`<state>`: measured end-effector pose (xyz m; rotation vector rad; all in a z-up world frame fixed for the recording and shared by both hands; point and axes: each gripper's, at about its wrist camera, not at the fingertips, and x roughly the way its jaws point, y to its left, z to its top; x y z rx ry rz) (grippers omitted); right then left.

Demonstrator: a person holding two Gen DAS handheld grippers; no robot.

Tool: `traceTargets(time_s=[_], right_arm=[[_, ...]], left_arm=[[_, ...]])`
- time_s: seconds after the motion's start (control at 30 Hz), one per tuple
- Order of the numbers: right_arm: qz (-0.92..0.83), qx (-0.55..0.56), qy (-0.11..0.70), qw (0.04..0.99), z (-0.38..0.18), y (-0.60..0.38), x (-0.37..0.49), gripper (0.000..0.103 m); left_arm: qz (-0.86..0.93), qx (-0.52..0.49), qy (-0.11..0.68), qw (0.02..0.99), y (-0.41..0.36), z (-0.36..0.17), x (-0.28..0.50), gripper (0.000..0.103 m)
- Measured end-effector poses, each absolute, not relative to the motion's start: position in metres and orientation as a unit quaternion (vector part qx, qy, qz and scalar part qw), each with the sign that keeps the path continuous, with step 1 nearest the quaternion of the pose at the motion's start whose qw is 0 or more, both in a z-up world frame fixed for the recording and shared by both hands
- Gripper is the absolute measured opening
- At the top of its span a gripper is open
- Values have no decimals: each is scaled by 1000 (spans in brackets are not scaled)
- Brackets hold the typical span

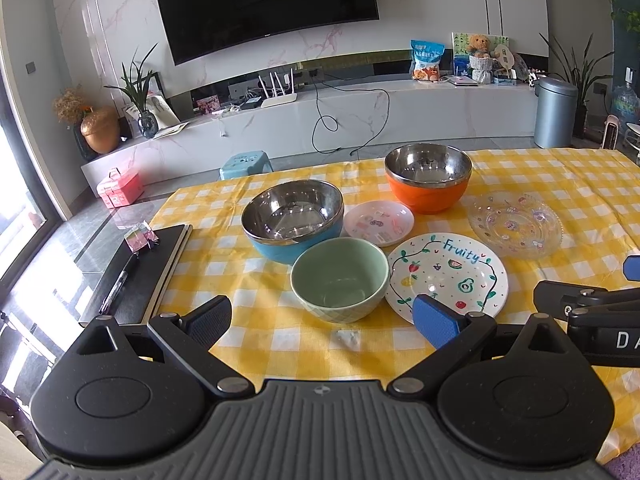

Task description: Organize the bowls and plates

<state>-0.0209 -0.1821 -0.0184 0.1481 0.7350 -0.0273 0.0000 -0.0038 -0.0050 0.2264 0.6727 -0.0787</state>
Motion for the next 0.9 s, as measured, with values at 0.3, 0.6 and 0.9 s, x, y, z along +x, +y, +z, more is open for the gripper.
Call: traceTargets(time_s=[0.3,0.6,0.9], right_arm=[[-13,73,360,930,-19,-182,-21,101],[-11,73,361,930,-19,-181,-22,100],[-12,73,361,930,-19,-181,-22,101]], left_arm=[[-38,111,330,937,-4,-5,0,103],[-36,111,331,936,-5,-8,0,103],[-36,112,332,936,-6,-9,-2,103]])
